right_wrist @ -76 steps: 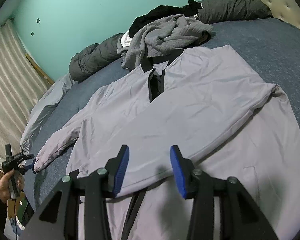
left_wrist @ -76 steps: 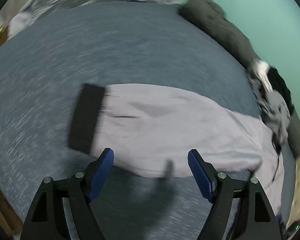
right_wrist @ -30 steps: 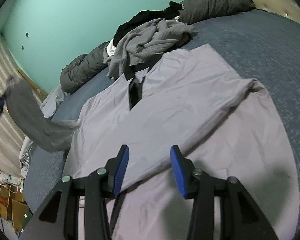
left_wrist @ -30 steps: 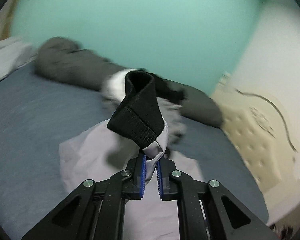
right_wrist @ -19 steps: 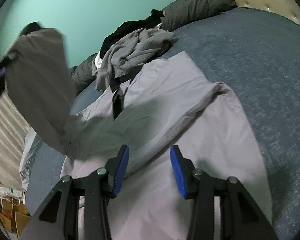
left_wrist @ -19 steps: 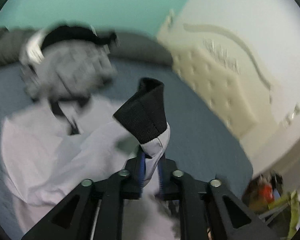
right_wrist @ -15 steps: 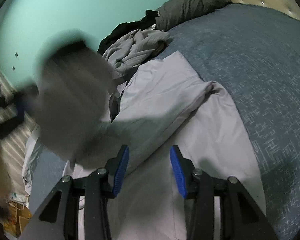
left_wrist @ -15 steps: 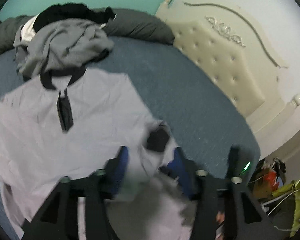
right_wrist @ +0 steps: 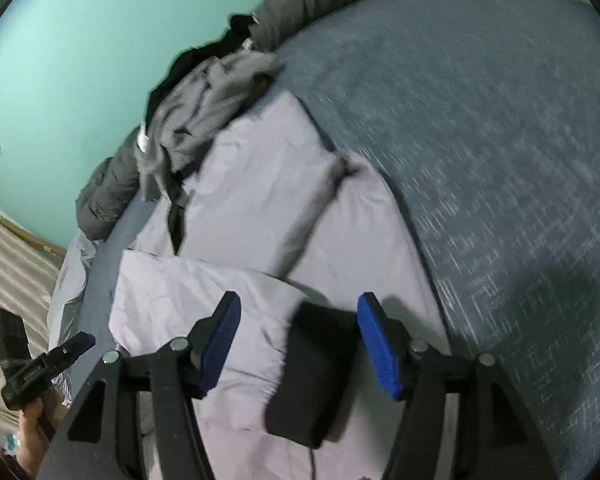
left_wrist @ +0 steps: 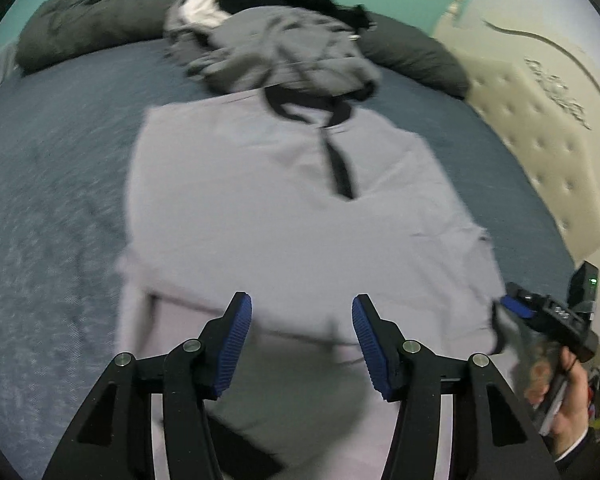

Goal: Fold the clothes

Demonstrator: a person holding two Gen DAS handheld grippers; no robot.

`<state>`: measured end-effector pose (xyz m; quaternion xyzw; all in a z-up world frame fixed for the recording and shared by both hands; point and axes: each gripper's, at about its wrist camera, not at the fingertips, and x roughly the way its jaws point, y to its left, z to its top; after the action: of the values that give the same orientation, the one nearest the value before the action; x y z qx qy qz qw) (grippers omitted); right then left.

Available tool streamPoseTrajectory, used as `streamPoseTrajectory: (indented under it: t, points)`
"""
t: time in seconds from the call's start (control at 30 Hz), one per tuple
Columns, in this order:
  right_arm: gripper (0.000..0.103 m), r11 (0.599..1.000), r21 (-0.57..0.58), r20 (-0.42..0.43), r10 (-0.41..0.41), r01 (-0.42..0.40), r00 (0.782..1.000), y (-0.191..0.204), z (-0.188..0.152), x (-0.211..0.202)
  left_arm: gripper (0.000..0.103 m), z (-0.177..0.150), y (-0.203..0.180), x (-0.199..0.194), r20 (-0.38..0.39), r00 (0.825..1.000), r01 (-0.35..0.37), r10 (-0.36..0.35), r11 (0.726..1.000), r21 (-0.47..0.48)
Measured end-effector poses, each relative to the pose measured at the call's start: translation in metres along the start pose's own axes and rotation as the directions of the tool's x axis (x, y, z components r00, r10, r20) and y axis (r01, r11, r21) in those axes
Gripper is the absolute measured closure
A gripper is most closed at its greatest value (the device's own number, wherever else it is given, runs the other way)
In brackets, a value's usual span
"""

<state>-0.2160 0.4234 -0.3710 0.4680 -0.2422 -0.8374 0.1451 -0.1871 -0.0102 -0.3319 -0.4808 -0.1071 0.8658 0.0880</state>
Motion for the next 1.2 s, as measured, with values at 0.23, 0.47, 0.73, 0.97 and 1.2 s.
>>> streamPoseTrajectory:
  t: [0.23, 0.47, 0.73, 0.97, 1.2]
  points:
    - [0.041, 0.992, -0.091, -0.071, -0.092, 0.086, 0.993, 0.005, -0.008, 0.023, 0.045, -0.010, 0.063, 0.007, -0.026, 0.989, -0.147, 0.145, 0.984, -0.100]
    - [0.078, 0.993, -0.108, -0.037, -0.062, 0.057, 0.997, 0.010, -0.011, 0.009, 0.043, -0.012, 0.101, 0.019, -0.053, 0.963, -0.269, 0.265, 0.956, -0.116]
    - [0.099, 0.993, -0.116, 0.044, -0.015, 0.020, 0.999, 0.017, -0.011, -0.022, 0.043, -0.010, 0.114, 0.037, -0.054, 0.951, -0.307, 0.303, 0.949, -0.067]
    - [0.100, 0.993, -0.054, 0.153, -0.097, 0.106, 0.984, -0.002, -0.009, -0.048, 0.043, 0.000, 0.112, 0.038, -0.015, 0.954, -0.300, 0.300, 0.953, -0.051]
    - [0.100, 0.994, 0.033, 0.091, -0.106, 0.104, 0.990, -0.023, -0.011, -0.030, 0.043, 0.004, 0.104, 0.010, 0.080, 0.961, -0.266, 0.266, 0.964, -0.014]
